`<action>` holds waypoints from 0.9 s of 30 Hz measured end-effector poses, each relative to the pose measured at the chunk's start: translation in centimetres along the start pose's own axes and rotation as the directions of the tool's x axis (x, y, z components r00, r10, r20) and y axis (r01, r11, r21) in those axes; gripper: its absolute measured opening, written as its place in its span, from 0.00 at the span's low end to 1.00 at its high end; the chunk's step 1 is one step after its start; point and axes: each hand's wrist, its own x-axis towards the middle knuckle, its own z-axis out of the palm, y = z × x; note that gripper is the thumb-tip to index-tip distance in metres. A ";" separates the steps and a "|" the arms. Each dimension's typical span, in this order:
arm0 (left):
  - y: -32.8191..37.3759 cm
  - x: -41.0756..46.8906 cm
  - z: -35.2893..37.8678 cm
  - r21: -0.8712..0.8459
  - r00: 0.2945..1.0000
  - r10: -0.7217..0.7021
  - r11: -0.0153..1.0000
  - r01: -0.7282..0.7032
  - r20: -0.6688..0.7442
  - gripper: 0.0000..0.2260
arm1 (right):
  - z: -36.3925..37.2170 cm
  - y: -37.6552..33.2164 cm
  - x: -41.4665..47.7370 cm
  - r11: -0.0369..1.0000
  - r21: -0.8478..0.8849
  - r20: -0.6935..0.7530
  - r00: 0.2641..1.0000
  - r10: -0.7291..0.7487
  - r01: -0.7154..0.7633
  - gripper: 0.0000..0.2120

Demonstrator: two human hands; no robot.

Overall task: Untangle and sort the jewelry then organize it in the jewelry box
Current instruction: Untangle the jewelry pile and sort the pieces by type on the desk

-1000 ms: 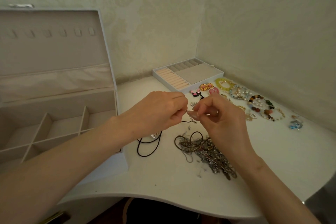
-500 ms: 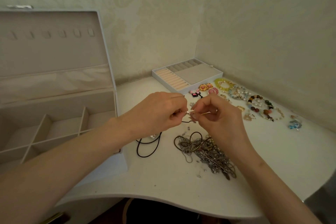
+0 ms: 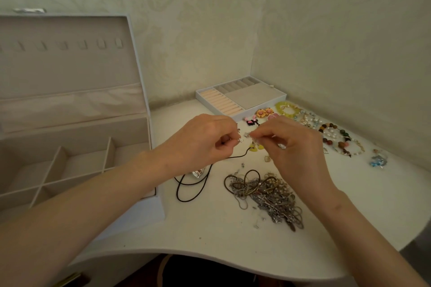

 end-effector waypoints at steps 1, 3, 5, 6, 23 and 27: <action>0.0 0.0 -0.1 -0.016 1.000 -0.012 1.000 0.012 -0.007 0.05 | -0.1 -0.1 0.2 1.000 -0.016 -0.004 1.000 0.009 -0.009 0.04; 0.1 0.0 -0.2 -0.044 0.999 -0.033 0.999 0.032 -0.028 0.05 | -0.4 -0.4 0.8 0.998 -0.034 0.029 0.999 0.045 -0.045 0.04; 0.1 0.0 -0.2 -0.069 0.997 -0.045 0.997 0.041 -0.056 0.05 | -0.5 -0.7 1.5 0.992 0.005 0.121 0.984 0.127 -0.129 0.04; 0.1 0.0 -0.2 -0.076 0.997 -0.046 0.996 0.041 -0.068 0.05 | -0.5 -0.7 1.8 0.984 0.022 0.165 0.972 0.169 -0.175 0.05; 0.6 -0.1 -0.4 -0.339 0.976 -0.217 0.917 0.212 0.025 0.07 | -1.7 -1.8 3.6 0.962 0.185 0.228 0.961 0.157 -0.201 0.14; 1.2 0.0 -0.6 -0.437 0.952 -0.283 0.846 0.305 0.118 0.10 | -1.7 -1.9 3.5 0.935 0.257 0.226 0.956 0.189 -0.246 0.11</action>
